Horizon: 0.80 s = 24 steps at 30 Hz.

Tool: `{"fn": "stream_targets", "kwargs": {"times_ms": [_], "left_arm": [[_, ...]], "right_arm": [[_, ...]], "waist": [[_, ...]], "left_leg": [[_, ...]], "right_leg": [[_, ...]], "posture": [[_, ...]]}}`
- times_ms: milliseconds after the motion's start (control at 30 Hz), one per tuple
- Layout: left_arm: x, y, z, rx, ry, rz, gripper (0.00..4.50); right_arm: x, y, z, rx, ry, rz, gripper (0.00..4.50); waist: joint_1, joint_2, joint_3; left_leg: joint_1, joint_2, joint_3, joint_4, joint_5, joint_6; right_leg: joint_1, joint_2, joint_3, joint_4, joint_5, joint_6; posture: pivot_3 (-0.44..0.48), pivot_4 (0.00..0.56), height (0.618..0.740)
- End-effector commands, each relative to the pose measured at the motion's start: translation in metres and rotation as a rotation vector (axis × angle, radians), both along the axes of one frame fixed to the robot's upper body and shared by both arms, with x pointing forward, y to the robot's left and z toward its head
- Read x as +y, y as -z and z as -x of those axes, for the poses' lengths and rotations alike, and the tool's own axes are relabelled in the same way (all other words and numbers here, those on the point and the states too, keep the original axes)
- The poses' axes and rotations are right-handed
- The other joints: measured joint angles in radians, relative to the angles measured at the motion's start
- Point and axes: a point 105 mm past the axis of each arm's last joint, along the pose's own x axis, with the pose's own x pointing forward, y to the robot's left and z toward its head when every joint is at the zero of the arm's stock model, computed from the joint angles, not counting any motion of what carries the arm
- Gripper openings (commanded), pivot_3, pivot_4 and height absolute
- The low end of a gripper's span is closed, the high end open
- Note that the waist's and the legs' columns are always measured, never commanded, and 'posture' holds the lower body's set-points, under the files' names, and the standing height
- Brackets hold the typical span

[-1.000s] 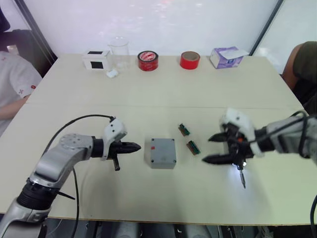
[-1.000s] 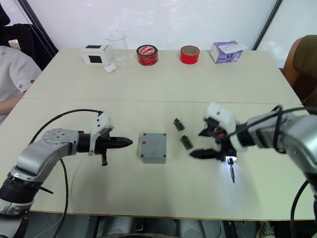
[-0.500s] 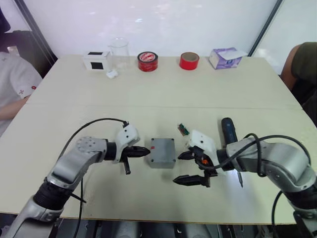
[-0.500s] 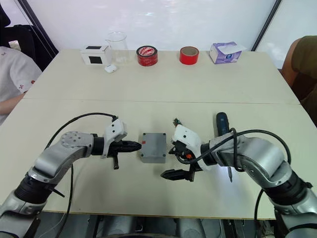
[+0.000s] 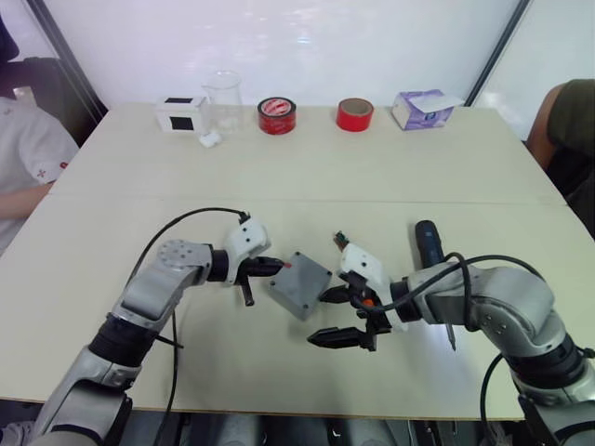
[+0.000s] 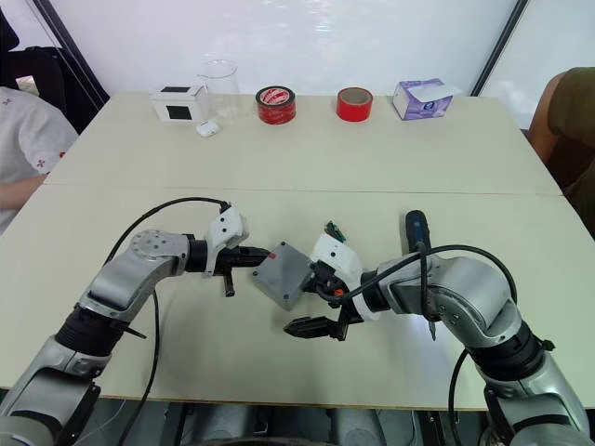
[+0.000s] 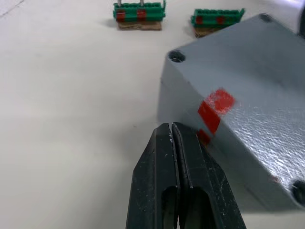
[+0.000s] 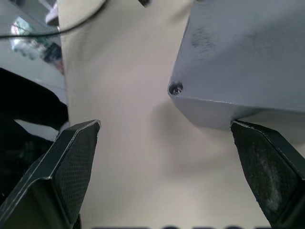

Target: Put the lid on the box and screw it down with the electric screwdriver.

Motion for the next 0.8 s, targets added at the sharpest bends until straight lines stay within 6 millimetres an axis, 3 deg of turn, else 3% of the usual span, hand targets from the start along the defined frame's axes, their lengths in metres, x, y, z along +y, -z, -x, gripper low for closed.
{"fn": "stream_targets", "kwargs": {"times_ms": [33, 133, 233, 400, 600, 800], "left_arm": [[0.016, -0.007, -0.003, -0.05, -0.015, -0.047, 0.0], [0.027, -0.006, 0.009, -0.017, -0.002, -0.07, 0.0], [0.032, -0.004, 0.029, 0.043, 0.04, -0.082, 0.0], [0.025, 0.006, 0.064, 0.161, 0.118, -0.078, 0.0], [0.012, 0.006, 0.063, 0.152, 0.08, -0.03, 0.0], [0.004, 0.003, 0.039, 0.064, 0.015, 0.004, 0.0]], "right_arm": [[-0.012, -0.024, -0.002, -0.088, 0.005, -0.013, 4.48], [-0.026, -0.03, -0.005, -0.14, 0.018, 0.019, 4.48], [-0.04, -0.031, -0.022, -0.233, 0.064, 0.075, 4.48], [-0.03, -0.014, -0.041, -0.273, 0.036, 0.082, 4.48], [-0.015, -0.005, -0.035, -0.258, -0.053, 0.055, 4.48], [-0.008, -0.002, -0.027, -0.227, -0.093, 0.034, 4.48]], "waist": [[0.0, 0.0, 0.0], [-0.001, 0.0, 0.0], [-0.002, 0.0, 0.0], [-0.003, 0.0, 0.0], [0.002, 0.0, 0.0], [0.001, 0.0, 0.0]], "left_leg": [[0.0, 0.0, 0.0, 0.0, 0.0, 0.0], [0.0, 0.0, 0.0, 0.0, 0.0, 0.0], [0.0, 0.001, 0.0, 0.0, 0.0, 0.0], [0.001, 0.001, 0.0, 0.0, 0.0, 0.0], [0.0, 0.0, 0.0, 0.002, 0.0, 0.0], [0.001, 0.0, -0.001, 0.006, 0.0, 0.0]], "right_leg": [[0.0, 0.0, 0.0, 0.0, 0.0, 0.0], [0.0, 0.0, 0.0, 0.0, 0.0, 0.0], [0.0, 0.0, 0.0, 0.0, 0.0, 0.0], [0.001, 0.0, 0.0, 0.0, 0.0, 0.0], [0.001, 0.0, 0.0, 0.001, 0.0, 0.0], [0.003, 0.0, 0.0, 0.001, 0.0, 0.0]], "posture": [[0.0, 0.15, 0.74], [0.0, 0.15, 0.74], [0.0, 0.15, 0.74], [0.0, 0.15, 0.74], [0.0, 0.15, 0.74], [0.0, 0.15, 0.74]]}}
